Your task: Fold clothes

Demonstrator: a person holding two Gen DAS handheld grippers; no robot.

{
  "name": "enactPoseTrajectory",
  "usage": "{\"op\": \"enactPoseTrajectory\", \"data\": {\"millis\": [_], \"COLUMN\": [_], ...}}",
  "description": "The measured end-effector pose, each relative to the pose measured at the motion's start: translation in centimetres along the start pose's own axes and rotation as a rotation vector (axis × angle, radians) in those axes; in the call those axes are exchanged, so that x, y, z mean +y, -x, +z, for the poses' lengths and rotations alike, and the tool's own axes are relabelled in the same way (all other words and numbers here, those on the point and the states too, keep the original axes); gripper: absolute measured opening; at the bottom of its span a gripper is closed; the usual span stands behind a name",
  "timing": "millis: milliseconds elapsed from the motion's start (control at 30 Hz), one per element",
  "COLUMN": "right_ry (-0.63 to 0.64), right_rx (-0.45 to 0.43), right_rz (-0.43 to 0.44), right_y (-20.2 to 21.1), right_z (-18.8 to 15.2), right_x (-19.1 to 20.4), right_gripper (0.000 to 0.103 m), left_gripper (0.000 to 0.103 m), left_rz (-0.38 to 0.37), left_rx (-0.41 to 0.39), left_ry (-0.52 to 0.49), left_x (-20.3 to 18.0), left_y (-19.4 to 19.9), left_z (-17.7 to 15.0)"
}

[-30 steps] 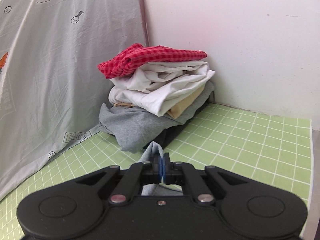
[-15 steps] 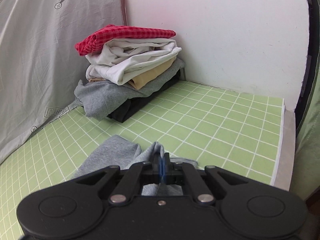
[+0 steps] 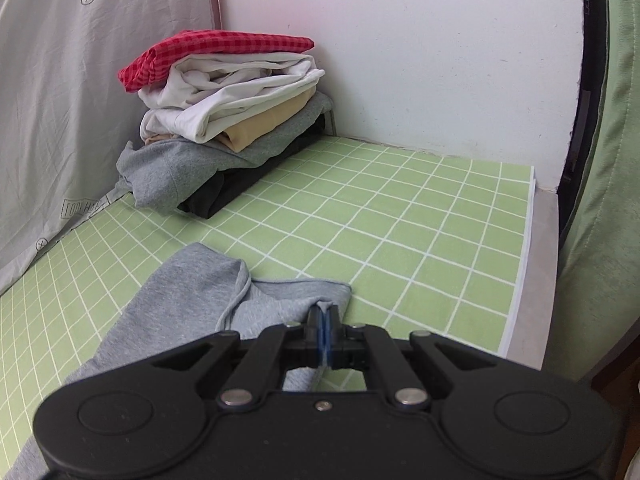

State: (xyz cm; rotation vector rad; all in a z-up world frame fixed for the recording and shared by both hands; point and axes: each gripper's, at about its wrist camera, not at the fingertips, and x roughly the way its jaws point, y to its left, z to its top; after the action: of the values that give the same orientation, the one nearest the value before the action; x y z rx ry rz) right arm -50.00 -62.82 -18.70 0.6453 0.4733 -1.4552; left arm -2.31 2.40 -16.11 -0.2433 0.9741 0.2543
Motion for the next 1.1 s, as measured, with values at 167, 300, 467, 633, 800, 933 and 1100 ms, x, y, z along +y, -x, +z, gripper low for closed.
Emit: {"op": "enactPoseTrajectory", "data": {"millis": [167,300,467,633,800,933,1100], "right_ry": [0.053,0.052,0.037,-0.005,-0.006,-0.029,-0.041], "right_rx": [0.017,0.04,0.065,0.073,0.056,0.044,0.049], "right_rz": [0.02,0.025,0.028,0.044,0.034,0.021,0.003], "right_y": [0.3,0.3,-0.1,-0.3,-0.7,-1.4,-2.7], "right_z": [-0.9,-1.6,-2.1,-2.3,-1.5,-0.2,1.4], "right_x": [0.6,0.6,0.3,-0.3,-1.5,-3.4,-5.4], "right_gripper": [0.005,0.019,0.024,0.035,0.04,0.042,0.044], "left_gripper": [0.046,0.069,0.072,0.073,0.073,0.079,0.079], "left_rz": [0.061,0.043,-0.097,-0.212,-0.31,-0.297,-0.286], "left_rx": [-0.06,-0.118,-0.094,-0.015,0.109,0.117,0.133], "left_ry": [-0.118,-0.169,-0.293,-0.443,-0.561,-0.682,-0.738], "left_x": [-0.9,-1.6,-5.1,-10.2,-15.4,-18.7,-20.8], "left_y": [1.0,2.5,3.7,3.9,3.4,4.2,6.0], "left_z": [-0.2,0.6,-0.9,-5.7,-11.2,-14.8,-17.3]}}
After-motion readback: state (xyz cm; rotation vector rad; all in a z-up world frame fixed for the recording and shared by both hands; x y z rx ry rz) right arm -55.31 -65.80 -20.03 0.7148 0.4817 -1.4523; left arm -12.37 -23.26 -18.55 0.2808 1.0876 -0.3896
